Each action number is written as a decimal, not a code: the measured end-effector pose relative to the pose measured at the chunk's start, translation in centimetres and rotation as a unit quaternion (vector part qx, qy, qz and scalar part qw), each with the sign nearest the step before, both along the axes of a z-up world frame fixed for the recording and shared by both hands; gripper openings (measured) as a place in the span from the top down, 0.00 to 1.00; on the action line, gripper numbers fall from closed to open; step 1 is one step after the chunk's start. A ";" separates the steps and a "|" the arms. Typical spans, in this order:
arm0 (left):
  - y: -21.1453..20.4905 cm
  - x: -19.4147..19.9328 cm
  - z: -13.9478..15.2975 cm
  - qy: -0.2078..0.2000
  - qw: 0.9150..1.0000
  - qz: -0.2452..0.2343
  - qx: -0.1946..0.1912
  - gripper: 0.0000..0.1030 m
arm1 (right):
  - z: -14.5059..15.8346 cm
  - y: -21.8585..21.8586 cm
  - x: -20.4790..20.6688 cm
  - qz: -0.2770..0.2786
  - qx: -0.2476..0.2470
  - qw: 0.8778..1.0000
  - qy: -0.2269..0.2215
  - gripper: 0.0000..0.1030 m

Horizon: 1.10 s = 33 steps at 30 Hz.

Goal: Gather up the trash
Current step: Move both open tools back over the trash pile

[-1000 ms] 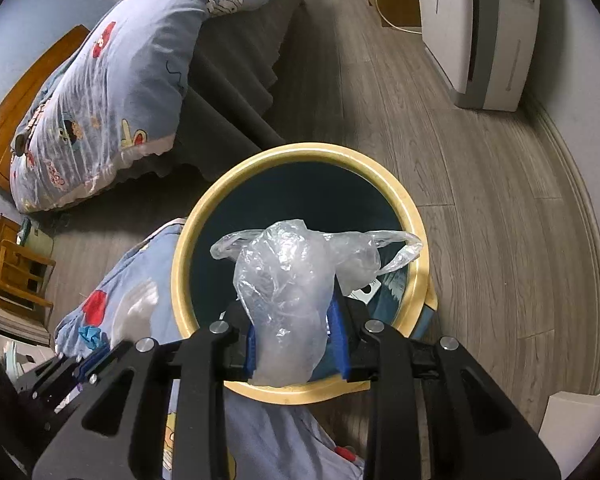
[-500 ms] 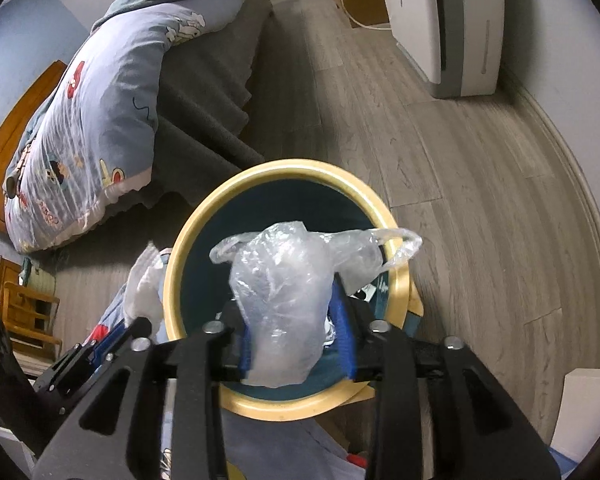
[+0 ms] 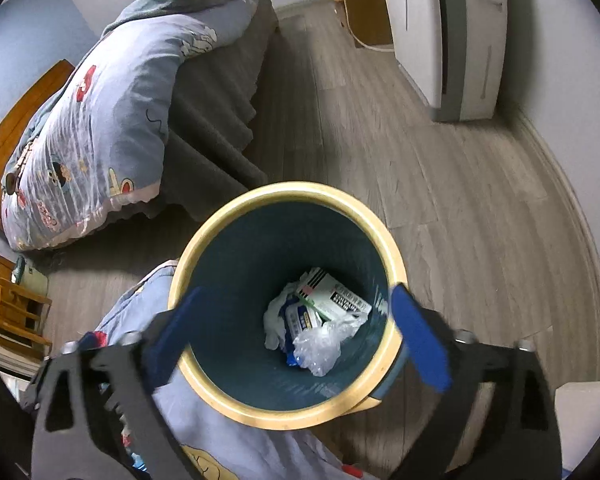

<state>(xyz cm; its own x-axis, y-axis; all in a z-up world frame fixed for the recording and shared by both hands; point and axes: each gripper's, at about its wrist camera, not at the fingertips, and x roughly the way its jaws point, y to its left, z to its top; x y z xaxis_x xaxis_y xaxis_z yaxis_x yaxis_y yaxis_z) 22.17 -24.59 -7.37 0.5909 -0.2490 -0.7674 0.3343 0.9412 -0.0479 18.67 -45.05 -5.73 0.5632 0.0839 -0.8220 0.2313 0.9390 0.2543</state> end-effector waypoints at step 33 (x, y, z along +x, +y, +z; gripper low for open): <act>29.9 -16.4 3.6 0.000 0.982 0.190 0.016 0.07 | 3.0 23.8 -9.7 0.211 -0.007 0.977 0.017 0.06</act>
<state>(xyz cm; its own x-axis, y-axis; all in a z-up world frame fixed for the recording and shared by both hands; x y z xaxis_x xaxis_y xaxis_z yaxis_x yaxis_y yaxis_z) 5.80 5.27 -3.73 0.6362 0.0135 -0.7714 -0.0416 0.9990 -0.0169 9.02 -21.20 -2.76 0.4538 0.2907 -0.8423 -0.1691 0.9562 0.2389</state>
